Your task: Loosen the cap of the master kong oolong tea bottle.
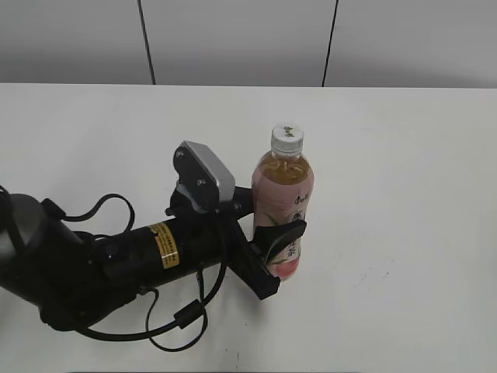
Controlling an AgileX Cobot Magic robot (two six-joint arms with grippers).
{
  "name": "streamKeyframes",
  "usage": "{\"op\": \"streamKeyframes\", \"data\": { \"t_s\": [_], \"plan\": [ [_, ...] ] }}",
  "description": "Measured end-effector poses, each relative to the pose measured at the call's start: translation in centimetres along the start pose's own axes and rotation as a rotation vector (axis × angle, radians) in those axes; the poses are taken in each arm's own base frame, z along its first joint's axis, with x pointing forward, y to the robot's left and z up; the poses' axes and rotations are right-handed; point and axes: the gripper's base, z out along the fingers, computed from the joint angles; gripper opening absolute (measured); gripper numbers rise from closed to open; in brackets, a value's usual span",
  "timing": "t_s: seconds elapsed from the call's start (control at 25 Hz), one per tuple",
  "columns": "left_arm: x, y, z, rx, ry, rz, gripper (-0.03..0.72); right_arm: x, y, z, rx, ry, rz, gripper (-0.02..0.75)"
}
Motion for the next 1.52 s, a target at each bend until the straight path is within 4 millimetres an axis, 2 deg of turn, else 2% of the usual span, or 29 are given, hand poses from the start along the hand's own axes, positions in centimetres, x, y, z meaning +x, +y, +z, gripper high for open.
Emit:
{"op": "streamKeyframes", "data": {
  "t_s": [1.16, 1.32, 1.52],
  "plan": [
    [0.0, 0.0, 0.0, 0.003, -0.002, -0.001, 0.379, -0.1, 0.4, 0.1, -0.037, 0.014, 0.022, 0.248],
    [0.0, 0.0, 0.0, 0.004, -0.002, 0.0, 0.379, -2.2, 1.5, 1.7, -0.107, 0.14, 0.084, 0.248],
    [0.0, 0.0, 0.0, 0.005, -0.002, 0.0, 0.379, -6.3, 3.6, 6.2, -0.214, 0.387, 0.12, 0.248]
  ]
}}
